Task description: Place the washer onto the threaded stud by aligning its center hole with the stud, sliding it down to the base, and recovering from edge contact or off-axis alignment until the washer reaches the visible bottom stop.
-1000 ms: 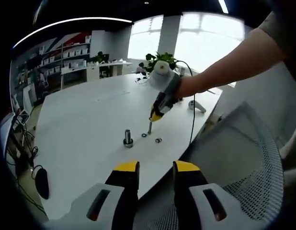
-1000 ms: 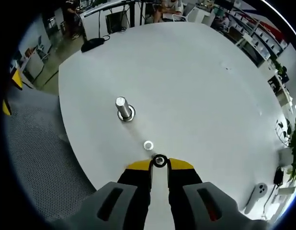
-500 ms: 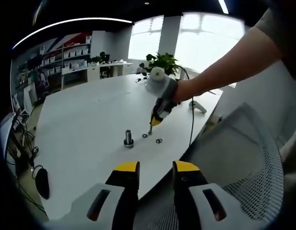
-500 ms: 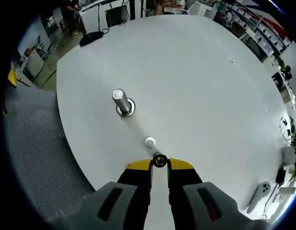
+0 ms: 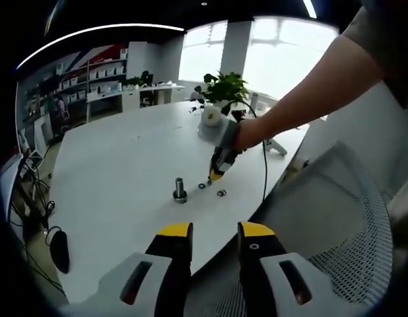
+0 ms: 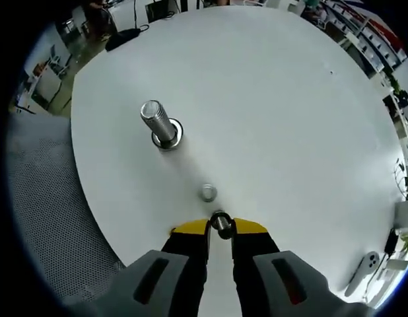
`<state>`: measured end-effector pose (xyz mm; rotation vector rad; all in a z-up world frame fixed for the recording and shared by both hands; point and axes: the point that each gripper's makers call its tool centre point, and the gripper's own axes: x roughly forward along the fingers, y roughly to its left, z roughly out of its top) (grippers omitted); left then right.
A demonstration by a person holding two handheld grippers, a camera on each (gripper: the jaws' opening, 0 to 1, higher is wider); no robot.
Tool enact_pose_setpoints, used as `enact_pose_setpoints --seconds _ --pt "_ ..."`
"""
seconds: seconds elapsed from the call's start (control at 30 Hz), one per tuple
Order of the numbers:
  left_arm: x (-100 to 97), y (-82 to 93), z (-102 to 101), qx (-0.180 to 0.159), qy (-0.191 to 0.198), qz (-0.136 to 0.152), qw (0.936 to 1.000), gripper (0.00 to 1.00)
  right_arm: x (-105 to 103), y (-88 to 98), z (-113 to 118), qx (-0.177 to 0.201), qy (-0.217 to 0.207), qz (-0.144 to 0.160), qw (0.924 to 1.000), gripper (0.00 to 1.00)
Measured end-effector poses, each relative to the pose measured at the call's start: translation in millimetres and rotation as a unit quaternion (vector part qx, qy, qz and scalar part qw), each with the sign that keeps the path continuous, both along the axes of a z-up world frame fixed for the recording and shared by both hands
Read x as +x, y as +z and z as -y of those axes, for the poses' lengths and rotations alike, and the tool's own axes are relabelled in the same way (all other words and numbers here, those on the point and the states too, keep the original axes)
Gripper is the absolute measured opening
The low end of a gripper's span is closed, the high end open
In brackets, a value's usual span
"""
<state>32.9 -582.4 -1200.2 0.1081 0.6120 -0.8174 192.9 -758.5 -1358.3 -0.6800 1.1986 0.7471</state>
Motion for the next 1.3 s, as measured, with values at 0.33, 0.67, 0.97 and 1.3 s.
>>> enact_pose_setpoints --seconds 0.33,0.67,0.97,1.3 --pt "0.5 0.0 -1 0.001 0.002 0.0 1.0 0.25 0 -7.1 4 -0.004 0.003 -0.012 0.9999 0.15" --pt "0.6 0.6 -1 0.0 0.002 0.001 1.0 0.24 -1 3.0 3 0.013 -0.001 0.003 0.9999 0.24" --pt "-0.3 1.0 1 -0.002 -0.003 0.002 1.0 0.24 15 25.4 -8 0.034 0.018 0.027 0.9989 0.29" --pt "0.5 1.2 -1 -0.002 0.001 0.003 1.0 0.24 6 14.0 -35 0.019 0.086 -0.023 0.9959 0.28"
